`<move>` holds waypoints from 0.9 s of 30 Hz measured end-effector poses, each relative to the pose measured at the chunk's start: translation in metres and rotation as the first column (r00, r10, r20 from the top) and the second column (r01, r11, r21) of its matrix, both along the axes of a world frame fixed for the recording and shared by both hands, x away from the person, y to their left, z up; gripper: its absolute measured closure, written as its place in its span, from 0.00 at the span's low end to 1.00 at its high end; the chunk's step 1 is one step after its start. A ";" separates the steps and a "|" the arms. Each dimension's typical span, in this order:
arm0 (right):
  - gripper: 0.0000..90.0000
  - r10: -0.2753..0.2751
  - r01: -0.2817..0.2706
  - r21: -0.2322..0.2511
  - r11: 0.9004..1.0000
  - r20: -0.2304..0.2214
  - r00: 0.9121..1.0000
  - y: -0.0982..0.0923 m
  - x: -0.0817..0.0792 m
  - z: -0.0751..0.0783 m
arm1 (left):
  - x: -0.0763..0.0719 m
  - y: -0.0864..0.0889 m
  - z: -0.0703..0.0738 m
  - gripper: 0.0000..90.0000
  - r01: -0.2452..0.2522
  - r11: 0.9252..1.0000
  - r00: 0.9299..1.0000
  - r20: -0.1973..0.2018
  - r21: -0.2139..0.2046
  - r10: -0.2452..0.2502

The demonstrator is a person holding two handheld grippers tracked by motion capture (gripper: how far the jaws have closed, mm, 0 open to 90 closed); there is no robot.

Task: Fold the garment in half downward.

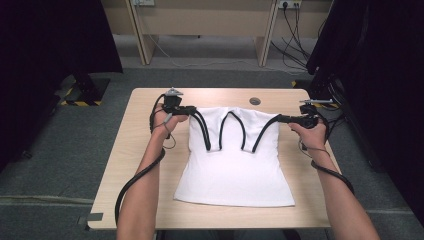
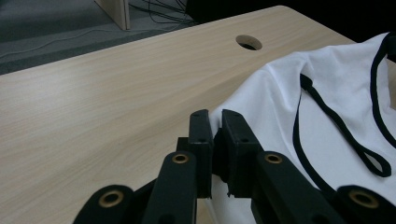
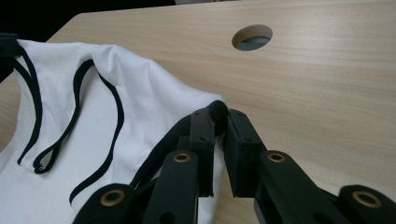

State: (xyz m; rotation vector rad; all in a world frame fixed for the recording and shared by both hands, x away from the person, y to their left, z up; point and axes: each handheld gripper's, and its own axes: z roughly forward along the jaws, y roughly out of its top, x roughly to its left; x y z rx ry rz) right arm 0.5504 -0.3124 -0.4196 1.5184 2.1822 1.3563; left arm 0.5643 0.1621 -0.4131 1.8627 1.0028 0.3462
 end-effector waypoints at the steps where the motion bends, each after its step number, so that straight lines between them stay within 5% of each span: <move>1: 0.92 0.001 -0.001 0.003 1.000 0.001 1.000 -0.001 0.000 0.001 | 0.000 0.001 0.001 0.92 -0.002 1.000 1.000 0.004 -0.004 0.002; 11: 0.93 0.023 -0.025 0.058 0.998 0.023 0.999 -0.006 -0.004 0.011 | -0.002 0.008 0.008 0.92 -0.015 0.999 1.000 0.023 -0.031 0.016; 27: 0.93 0.034 -0.038 0.071 0.997 0.056 0.998 -0.013 -0.007 0.027 | -0.002 0.015 0.022 0.93 -0.009 1.000 0.998 0.054 -0.024 0.010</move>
